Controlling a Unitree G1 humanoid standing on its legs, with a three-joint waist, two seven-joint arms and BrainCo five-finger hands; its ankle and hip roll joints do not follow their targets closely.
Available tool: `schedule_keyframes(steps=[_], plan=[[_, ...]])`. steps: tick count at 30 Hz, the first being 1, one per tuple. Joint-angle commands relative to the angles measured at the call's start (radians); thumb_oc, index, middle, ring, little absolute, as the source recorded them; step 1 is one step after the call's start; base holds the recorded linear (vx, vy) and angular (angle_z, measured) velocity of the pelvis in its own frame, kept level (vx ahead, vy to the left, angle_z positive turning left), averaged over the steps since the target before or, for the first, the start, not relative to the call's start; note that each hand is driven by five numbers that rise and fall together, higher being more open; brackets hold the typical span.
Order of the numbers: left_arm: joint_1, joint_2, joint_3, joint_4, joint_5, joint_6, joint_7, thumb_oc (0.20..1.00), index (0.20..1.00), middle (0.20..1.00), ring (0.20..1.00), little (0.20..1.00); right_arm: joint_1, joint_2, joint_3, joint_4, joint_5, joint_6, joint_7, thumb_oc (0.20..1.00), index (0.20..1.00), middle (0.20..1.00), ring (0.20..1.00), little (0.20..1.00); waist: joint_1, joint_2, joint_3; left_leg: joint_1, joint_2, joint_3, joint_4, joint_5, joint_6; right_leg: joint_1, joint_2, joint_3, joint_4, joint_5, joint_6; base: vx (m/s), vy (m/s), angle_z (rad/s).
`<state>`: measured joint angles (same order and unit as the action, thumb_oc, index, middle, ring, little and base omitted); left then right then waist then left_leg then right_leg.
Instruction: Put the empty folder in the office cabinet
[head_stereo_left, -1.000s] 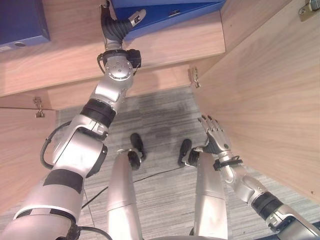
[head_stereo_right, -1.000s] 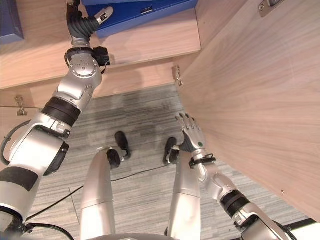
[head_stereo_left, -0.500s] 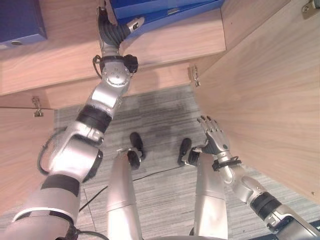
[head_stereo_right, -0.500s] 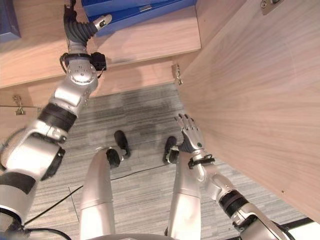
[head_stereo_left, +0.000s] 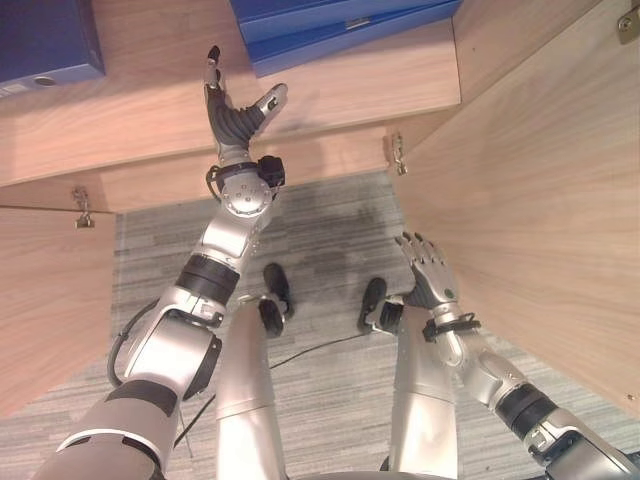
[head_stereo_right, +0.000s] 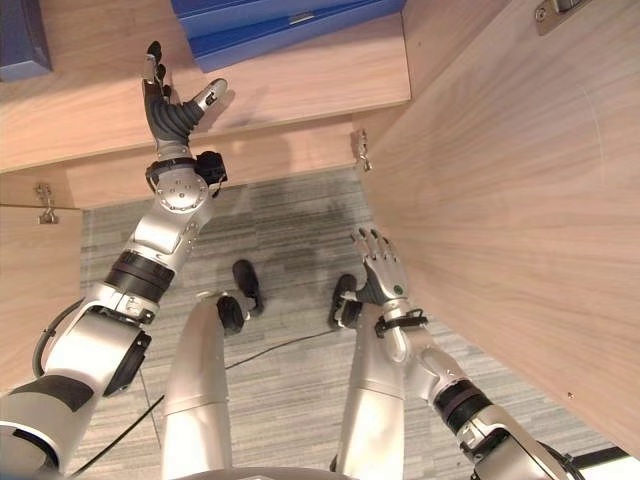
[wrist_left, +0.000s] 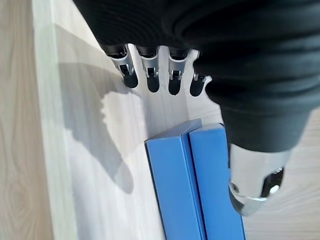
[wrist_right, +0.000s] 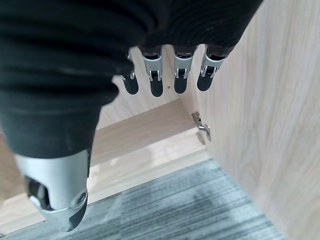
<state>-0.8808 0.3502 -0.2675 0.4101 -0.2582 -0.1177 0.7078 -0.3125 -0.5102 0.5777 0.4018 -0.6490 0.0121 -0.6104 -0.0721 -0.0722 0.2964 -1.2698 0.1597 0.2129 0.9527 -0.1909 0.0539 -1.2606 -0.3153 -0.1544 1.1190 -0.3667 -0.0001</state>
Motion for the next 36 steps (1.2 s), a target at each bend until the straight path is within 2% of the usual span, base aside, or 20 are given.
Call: schedule_keyframes(steps=[1, 8, 10, 11, 14, 16, 18, 20, 22, 23, 24, 26, 29, 32, 34, 36], plan=[[0.015, -0.018, 0.053, -0.067, 0.160, -0.028, 0.052, 1.000, 1.000, 1.000, 1.000, 1.000, 0.020, -0.007, -0.027, -0.035, -0.009, -0.003, -0.037, 1.000, 1.000, 1.000, 1.000, 1.000, -0.002, 0.048, -0.007, -0.023, 0.046, -0.127, 0.030, -0.092, -0.069, 0.025, -0.015, -0.042, -0.087, 0.061, 0.029, 0.00, -0.014, 0.04], [0.079, -0.044, 0.016, -0.198, 0.389, 0.013, 0.104, 1.000, 1.000, 1.000, 1.000, 1.000, -0.020, 0.017, -0.011, -0.017, -0.009, -0.007, -0.063, 1.000, 1.000, 1.000, 1.000, 1.000, 0.011, 0.032, 0.000, -0.020, 0.037, -0.134, 0.029, -0.095, -0.070, 0.028, -0.017, -0.043, -0.084, 0.059, 0.031, 0.01, -0.020, 0.03], [0.080, -0.045, 0.016, -0.199, 0.393, 0.014, 0.105, 1.000, 1.000, 1.000, 1.000, 1.000, -0.021, 0.018, -0.011, -0.015, -0.009, -0.007, -0.064, 1.000, 1.000, 1.000, 1.000, 1.000, 0.011, 0.031, 0.000, -0.020, 0.037, -0.134, 0.029, -0.095, -0.070, 0.029, -0.017, -0.044, -0.085, 0.059, 0.031, 0.00, -0.012, 0.04], [0.081, -0.037, -0.036, -0.189, 0.475, 0.033, 0.089, 1.000, 1.000, 1.000, 1.000, 1.000, -0.049, 0.024, 0.008, 0.003, -0.007, -0.009, -0.071, 1.000, 1.000, 1.000, 1.000, 1.000, 0.013, 0.027, 0.005, -0.018, 0.035, -0.135, 0.025, -0.094, -0.071, 0.029, -0.017, -0.044, -0.088, 0.062, 0.033, 0.00, 0.000, 0.00], [0.086, -0.011, -0.096, -0.200, 0.538, 0.041, 0.031, 1.000, 1.000, 1.000, 1.000, 1.000, -0.075, 0.032, 0.020, 0.022, -0.008, -0.009, -0.075, 1.000, 1.000, 1.000, 1.000, 1.000, 0.018, 0.029, 0.008, -0.017, 0.033, -0.133, 0.023, -0.093, -0.070, 0.030, -0.017, -0.044, -0.089, 0.063, 0.035, 0.00, 0.000, 0.00], [0.096, 0.021, -0.142, -0.233, 0.586, 0.045, -0.039, 1.000, 1.000, 1.000, 1.000, 1.000, -0.079, 0.030, 0.012, 0.021, -0.010, -0.005, -0.071, 1.000, 1.000, 1.000, 1.000, 1.000, 0.022, 0.036, 0.010, -0.017, 0.032, -0.130, 0.023, -0.094, -0.068, 0.031, -0.019, -0.044, -0.091, 0.063, 0.038, 0.01, 0.018, 0.00], [0.133, 0.061, -0.179, -0.294, 0.605, 0.022, -0.130, 1.000, 1.000, 1.000, 1.000, 1.000, -0.070, 0.024, 0.000, 0.021, -0.011, 0.000, -0.056, 1.000, 1.000, 1.000, 1.000, 1.000, 0.028, 0.051, 0.011, -0.014, 0.030, -0.124, 0.018, -0.094, -0.066, 0.029, -0.020, -0.042, -0.092, 0.062, 0.039, 0.01, 0.020, 0.00], [0.140, 0.074, -0.190, -0.314, 0.609, 0.012, -0.156, 1.000, 1.000, 1.000, 1.000, 1.000, -0.066, 0.022, -0.002, 0.019, -0.012, 0.000, -0.047, 1.000, 1.000, 1.000, 1.000, 1.000, 0.030, 0.054, 0.011, -0.013, 0.030, -0.121, 0.016, -0.094, -0.066, 0.028, -0.021, -0.040, -0.092, 0.062, 0.040, 0.00, 0.000, 0.00], [0.150, 0.100, -0.235, -0.348, 0.568, -0.035, -0.237, 1.000, 1.000, 1.000, 1.000, 1.000, -0.061, 0.009, -0.009, 0.017, -0.014, -0.002, -0.028, 1.000, 1.000, 1.000, 1.000, 1.000, 0.030, 0.062, 0.009, -0.012, 0.028, -0.115, 0.015, -0.093, -0.065, 0.024, -0.023, -0.036, -0.090, 0.062, 0.041, 0.01, 0.040, 0.01], [0.150, 0.101, -0.235, -0.347, 0.567, -0.037, -0.239, 1.000, 1.000, 1.000, 1.000, 1.000, -0.060, 0.009, -0.011, 0.015, -0.014, -0.002, -0.027, 1.000, 1.000, 1.000, 1.000, 1.000, 0.031, 0.061, 0.009, -0.013, 0.027, -0.115, 0.015, -0.093, -0.065, 0.024, -0.023, -0.036, -0.090, 0.061, 0.041, 0.01, 0.037, 0.01], [0.153, 0.101, -0.256, -0.353, 0.524, -0.049, -0.285, 1.000, 1.000, 1.000, 1.000, 1.000, -0.057, 0.001, -0.013, 0.013, -0.016, -0.001, -0.015, 1.000, 1.000, 1.000, 1.000, 1.000, 0.029, 0.063, 0.008, -0.014, 0.028, -0.113, 0.018, -0.092, -0.065, 0.023, -0.024, -0.033, -0.088, 0.061, 0.041, 0.00, 0.000, 0.00], [0.136, 0.113, -0.278, -0.343, 0.470, -0.059, -0.323, 1.000, 1.000, 1.000, 1.000, 1.000, -0.049, -0.011, -0.019, 0.007, -0.015, -0.005, -0.001, 1.000, 1.000, 1.000, 1.000, 1.000, 0.023, 0.067, 0.005, -0.014, 0.029, -0.109, 0.021, -0.092, -0.064, 0.020, -0.024, -0.030, -0.084, 0.060, 0.040, 0.00, 0.018, 0.00], [0.102, 0.133, -0.309, -0.304, 0.471, -0.054, -0.361, 1.000, 1.000, 1.000, 1.000, 1.000, -0.041, -0.025, -0.024, 0.002, -0.015, -0.005, 0.013, 1.000, 1.000, 1.000, 1.000, 1.000, 0.016, 0.070, 0.002, -0.015, 0.033, -0.107, 0.026, -0.093, -0.064, 0.015, -0.024, -0.025, -0.080, 0.060, 0.040, 0.01, 0.024, -0.01], [0.018, 0.170, -0.345, -0.185, 0.573, -0.018, -0.357, 1.000, 1.000, 1.000, 1.000, 1.000, -0.034, -0.041, -0.028, 0.002, -0.014, -0.011, 0.027, 1.000, 1.000, 1.000, 1.000, 1.000, 0.006, 0.071, -0.004, -0.014, 0.040, -0.104, 0.033, -0.097, -0.063, 0.010, -0.023, -0.018, -0.071, 0.059, 0.039, 0.00, 0.012, -0.03], [-0.007, 0.177, -0.349, -0.153, 0.598, -0.010, -0.344, 1.000, 1.000, 1.000, 1.000, 1.000, -0.034, -0.047, -0.029, 0.000, -0.016, -0.013, 0.028, 1.000, 1.000, 1.000, 1.000, 1.000, 0.005, 0.071, -0.004, -0.015, 0.042, -0.102, 0.035, -0.097, -0.063, 0.008, -0.024, -0.017, -0.068, 0.058, 0.039, 0.00, 0.000, 0.00], [-0.069, 0.172, -0.353, -0.049, 0.634, 0.025, -0.313, 1.000, 1.000, 1.000, 1.000, 1.000, -0.035, -0.051, -0.023, 0.003, -0.021, -0.014, 0.030, 1.000, 1.000, 1.000, 1.000, 1.000, -0.001, 0.067, -0.001, -0.017, 0.044, -0.104, 0.038, -0.096, -0.063, 0.005, -0.023, -0.014, -0.067, 0.060, 0.039, 0.00, 0.000, 0.00]])
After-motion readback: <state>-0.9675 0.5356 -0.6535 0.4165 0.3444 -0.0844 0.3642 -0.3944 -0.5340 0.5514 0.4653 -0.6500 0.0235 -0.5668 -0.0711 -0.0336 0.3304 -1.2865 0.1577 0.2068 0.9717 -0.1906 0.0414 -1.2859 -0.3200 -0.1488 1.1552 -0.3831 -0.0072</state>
